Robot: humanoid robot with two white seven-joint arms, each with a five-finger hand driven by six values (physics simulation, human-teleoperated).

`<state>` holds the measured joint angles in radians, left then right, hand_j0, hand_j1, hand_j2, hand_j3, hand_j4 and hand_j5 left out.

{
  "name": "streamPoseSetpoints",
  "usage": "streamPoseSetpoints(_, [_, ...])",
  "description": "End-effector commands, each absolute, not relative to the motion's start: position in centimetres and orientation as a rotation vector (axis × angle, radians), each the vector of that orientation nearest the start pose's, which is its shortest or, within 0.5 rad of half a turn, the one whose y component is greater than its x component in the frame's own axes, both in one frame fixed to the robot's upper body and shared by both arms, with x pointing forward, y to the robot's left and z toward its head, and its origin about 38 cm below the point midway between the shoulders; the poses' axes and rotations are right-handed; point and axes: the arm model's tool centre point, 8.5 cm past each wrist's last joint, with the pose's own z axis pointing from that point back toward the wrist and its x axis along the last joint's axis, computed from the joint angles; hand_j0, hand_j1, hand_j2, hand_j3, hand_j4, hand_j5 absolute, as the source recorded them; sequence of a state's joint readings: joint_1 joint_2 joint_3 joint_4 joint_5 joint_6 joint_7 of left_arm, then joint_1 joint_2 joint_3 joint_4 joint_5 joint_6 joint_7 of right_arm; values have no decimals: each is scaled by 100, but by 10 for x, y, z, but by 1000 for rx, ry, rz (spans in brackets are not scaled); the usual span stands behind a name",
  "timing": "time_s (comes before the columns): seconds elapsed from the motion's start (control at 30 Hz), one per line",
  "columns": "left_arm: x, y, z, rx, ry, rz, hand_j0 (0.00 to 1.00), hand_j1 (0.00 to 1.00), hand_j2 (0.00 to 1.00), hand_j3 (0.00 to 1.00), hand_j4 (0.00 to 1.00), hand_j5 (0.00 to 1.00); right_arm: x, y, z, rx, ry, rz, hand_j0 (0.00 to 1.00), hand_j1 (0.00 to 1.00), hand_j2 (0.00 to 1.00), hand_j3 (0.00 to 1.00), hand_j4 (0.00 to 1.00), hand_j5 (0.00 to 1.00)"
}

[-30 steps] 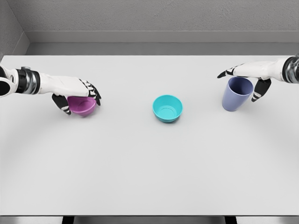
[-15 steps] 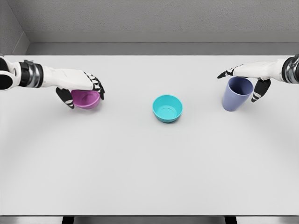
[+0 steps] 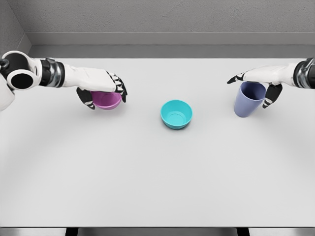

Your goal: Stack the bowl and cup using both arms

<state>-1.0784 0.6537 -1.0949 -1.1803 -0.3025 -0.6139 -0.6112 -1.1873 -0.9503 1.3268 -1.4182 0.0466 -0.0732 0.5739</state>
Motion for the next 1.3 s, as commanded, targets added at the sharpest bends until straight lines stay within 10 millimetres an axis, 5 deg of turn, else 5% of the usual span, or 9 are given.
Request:
streamPoseSetpoints(0.0, [492, 223, 226, -350, 1671, 3190, 71, 71, 71, 71, 71, 71, 476, -322, 244, -432, -925, 1883, 100, 100, 100, 100, 100, 100])
streamPoseSetpoints(1.27, [490, 118, 241, -225, 1691, 2987, 71, 71, 71, 71, 71, 71, 479, -323, 235, -425, -897, 1880, 96, 96, 96, 96, 96, 96])
